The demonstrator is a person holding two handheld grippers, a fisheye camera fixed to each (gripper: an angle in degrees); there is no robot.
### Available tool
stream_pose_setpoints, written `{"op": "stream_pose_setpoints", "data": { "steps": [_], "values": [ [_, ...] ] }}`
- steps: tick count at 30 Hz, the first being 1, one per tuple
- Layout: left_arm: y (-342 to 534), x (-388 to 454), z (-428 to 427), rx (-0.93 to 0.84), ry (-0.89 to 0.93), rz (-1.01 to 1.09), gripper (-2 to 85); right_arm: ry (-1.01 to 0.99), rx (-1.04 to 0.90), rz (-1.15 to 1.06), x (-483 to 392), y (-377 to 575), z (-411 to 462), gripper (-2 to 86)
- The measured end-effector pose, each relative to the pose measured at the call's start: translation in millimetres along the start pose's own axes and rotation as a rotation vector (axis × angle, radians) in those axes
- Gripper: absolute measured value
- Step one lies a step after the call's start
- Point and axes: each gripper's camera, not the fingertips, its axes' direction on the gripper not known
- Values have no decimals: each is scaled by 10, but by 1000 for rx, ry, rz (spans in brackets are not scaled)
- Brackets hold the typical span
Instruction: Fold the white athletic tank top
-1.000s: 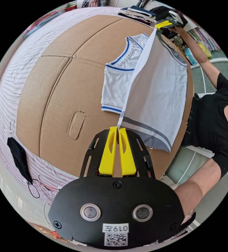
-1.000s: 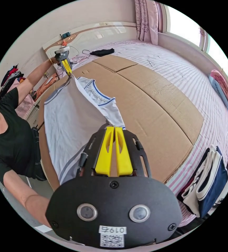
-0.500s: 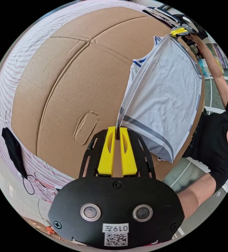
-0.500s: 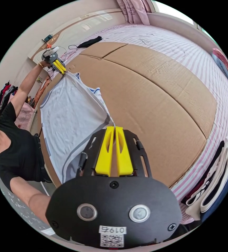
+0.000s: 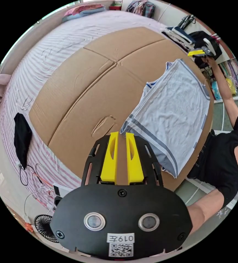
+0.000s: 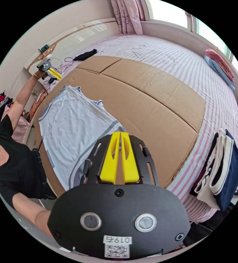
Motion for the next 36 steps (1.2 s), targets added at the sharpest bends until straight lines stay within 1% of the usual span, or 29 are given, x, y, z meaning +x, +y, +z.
{"op": "stream_pose_setpoints", "data": {
  "steps": [2,3,5,6,8,12,13,14,15,16,17,19,21,24,25,26,27,32,36],
  "values": [
    [442,191,-225,252,34,21,20,37,107,-26,-408,461,-175,-3],
    [582,267,-279,328,40,29,19,56,134,-23,-518,600,-211,-3],
    [1201,670,-412,617,9,29,17,104,262,5,-971,1241,-326,-5],
    [1354,794,-414,669,-16,14,16,116,296,30,-1065,1408,-339,-5],
    [1874,1369,-293,793,-119,-33,14,116,411,130,-1373,2049,-294,-4],
    [2375,2230,94,900,-233,-117,10,67,458,326,-1444,2705,-26,13],
    [2457,2479,230,929,-272,-160,9,11,438,382,-1364,2803,104,32],
    [2475,2680,356,936,-287,-188,8,-68,414,423,-1259,2839,229,61],
    [2457,2767,418,925,-285,-193,8,-109,407,435,-1210,2839,284,66],
    [2381,2904,529,877,-265,-196,8,-170,411,446,-1130,2814,368,76],
    [2273,3006,622,820,-243,-203,8,-190,417,455,-1064,2765,437,74],
    [2115,3122,701,765,-204,-213,8,-163,410,478,-983,2663,524,73],
    [1981,3243,713,752,-153,-174,8,-157,384,472,-935,2530,611,77],
    [1796,3433,664,764,-92,-114,10,-178,298,464,-867,2333,796,82],
    [1705,3512,638,781,-37,-77,11,-171,273,465,-857,2301,856,83],
    [1591,3594,608,799,13,-34,12,-177,265,471,-852,2302,904,83],
    [1523,3634,590,802,26,-16,12,-183,265,474,-852,2311,925,83],
    [672,3842,289,800,-52,82,23,-171,262,467,-901,2430,1030,58],
    [-147,3787,99,774,-8,147,48,-182,252,434,-929,2484,1055,11]
  ]
}}
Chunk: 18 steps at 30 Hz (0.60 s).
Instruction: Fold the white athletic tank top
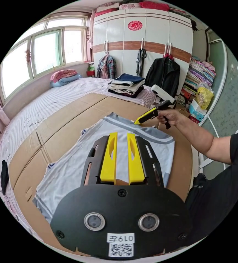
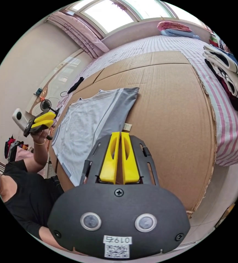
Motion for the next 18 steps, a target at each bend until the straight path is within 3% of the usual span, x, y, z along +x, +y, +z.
{"op": "stream_pose_setpoints", "data": {
  "steps": [8,18],
  "values": [
    [-1619,-584,1557,-239,133,36,88,-38,34,13,58,195,-40,-6],
    [-2184,-693,2346,-393,273,93,59,-29,27,-3,-29,281,-99,-6]
  ]
}}
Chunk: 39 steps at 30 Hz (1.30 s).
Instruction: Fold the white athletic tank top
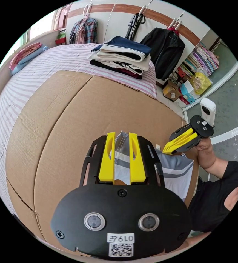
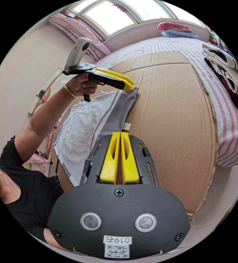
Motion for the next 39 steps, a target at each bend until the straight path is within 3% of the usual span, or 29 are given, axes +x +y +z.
{"op": "stream_pose_setpoints", "data": {
  "steps": [6,11,20,25,29,39],
  "values": [
    [-170,84,167,-77,-51,36,18,30,-7,-11,-110,45,-76,-6],
    [-162,48,55,38,-14,-14,9,80,55,-15,-221,114,-278,-4],
    [-125,187,98,35,-95,-66,8,61,61,38,-269,230,-533,46],
    [14,396,-302,186,-239,-88,7,37,152,17,-583,691,-1071,48],
    [438,1105,-619,310,-357,60,8,58,113,23,-921,1198,-1123,49],
    [1672,2300,-369,331,-120,66,7,87,95,44,-1353,1452,-1137,32]
  ]
}}
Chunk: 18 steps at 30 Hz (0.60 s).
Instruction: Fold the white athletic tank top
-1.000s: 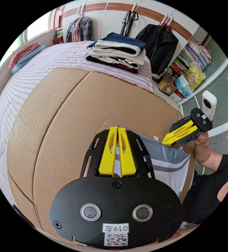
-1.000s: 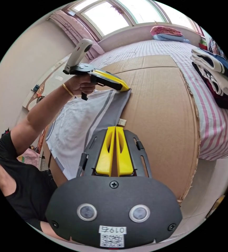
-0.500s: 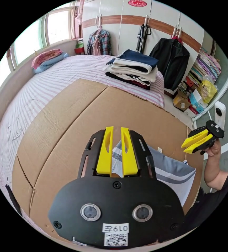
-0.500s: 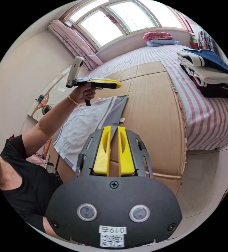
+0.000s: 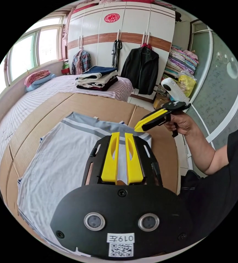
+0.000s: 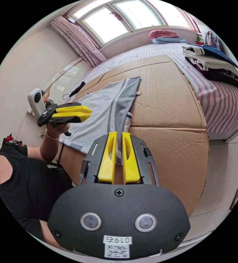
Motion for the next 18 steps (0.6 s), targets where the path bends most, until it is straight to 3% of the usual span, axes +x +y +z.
{"op": "stream_pose_setpoints", "data": {
  "steps": [4,11,18],
  "values": [
    [177,242,83,-23,72,-8,7,82,-33,-1,-175,-47,-28,-1],
    [286,447,339,-120,84,20,8,3,-20,52,-268,-65,-180,1],
    [393,586,383,-146,23,40,10,43,-41,35,-596,-141,-356,7]
  ]
}}
